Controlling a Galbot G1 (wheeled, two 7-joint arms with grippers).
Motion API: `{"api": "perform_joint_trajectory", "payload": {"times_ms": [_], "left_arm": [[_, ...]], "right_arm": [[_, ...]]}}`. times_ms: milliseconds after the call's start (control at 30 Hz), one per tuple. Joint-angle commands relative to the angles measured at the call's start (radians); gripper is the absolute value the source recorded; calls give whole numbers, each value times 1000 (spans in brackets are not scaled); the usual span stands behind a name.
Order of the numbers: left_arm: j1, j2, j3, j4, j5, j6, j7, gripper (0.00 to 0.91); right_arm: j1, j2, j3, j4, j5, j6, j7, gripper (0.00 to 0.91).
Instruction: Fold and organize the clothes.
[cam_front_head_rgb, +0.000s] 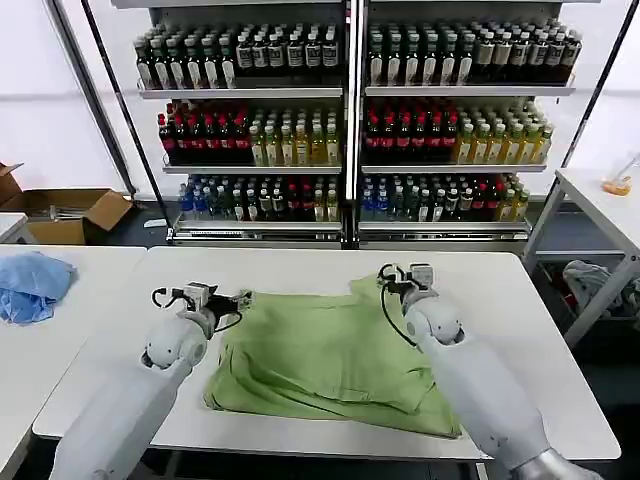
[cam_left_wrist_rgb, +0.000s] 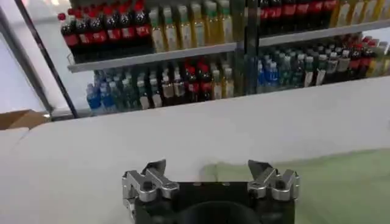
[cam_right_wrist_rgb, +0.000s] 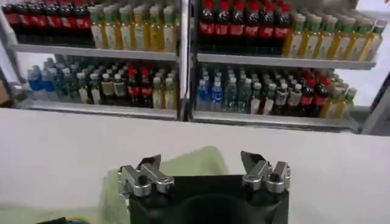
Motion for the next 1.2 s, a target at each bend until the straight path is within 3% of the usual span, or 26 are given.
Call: {"api": "perform_joint_trajectory", "payload": {"times_ms": [33, 367, 400, 433, 467, 533, 600, 800, 1200], "left_arm": [[-74, -18, 51, 107, -8, 0, 7, 907], [-66, -25, 60, 130, -25, 1, 52, 907], [-68, -26, 60, 136, -25, 1, 54, 645], [-69, -27, 61, 142, -25, 1, 58, 524], [-70, -28, 63, 145, -25, 1, 63, 363], [-70, -28, 65, 151, -23, 1, 80, 222], [-68, -29, 68, 156, -21, 1, 90, 171], [-59, -30, 62, 163, -32, 1, 97, 131], [-28, -19, 29, 99, -97, 0, 123, 111]], "right_arm": [[78, 52, -20, -193, 7, -4, 16, 907], [70, 61, -18, -223, 10, -4, 13, 907], [69, 61, -18, -220, 12, -4, 12, 746], [67, 60, -18, -218, 12, -4, 10, 584], [66, 59, -20, -217, 13, -4, 8, 252], [63, 58, -20, -215, 16, -4, 8, 0], [61, 56, -21, -211, 23, -4, 6, 0], [54, 51, -28, -197, 29, -5, -15, 0], [32, 34, -24, -123, 37, 25, -39, 0]]}}
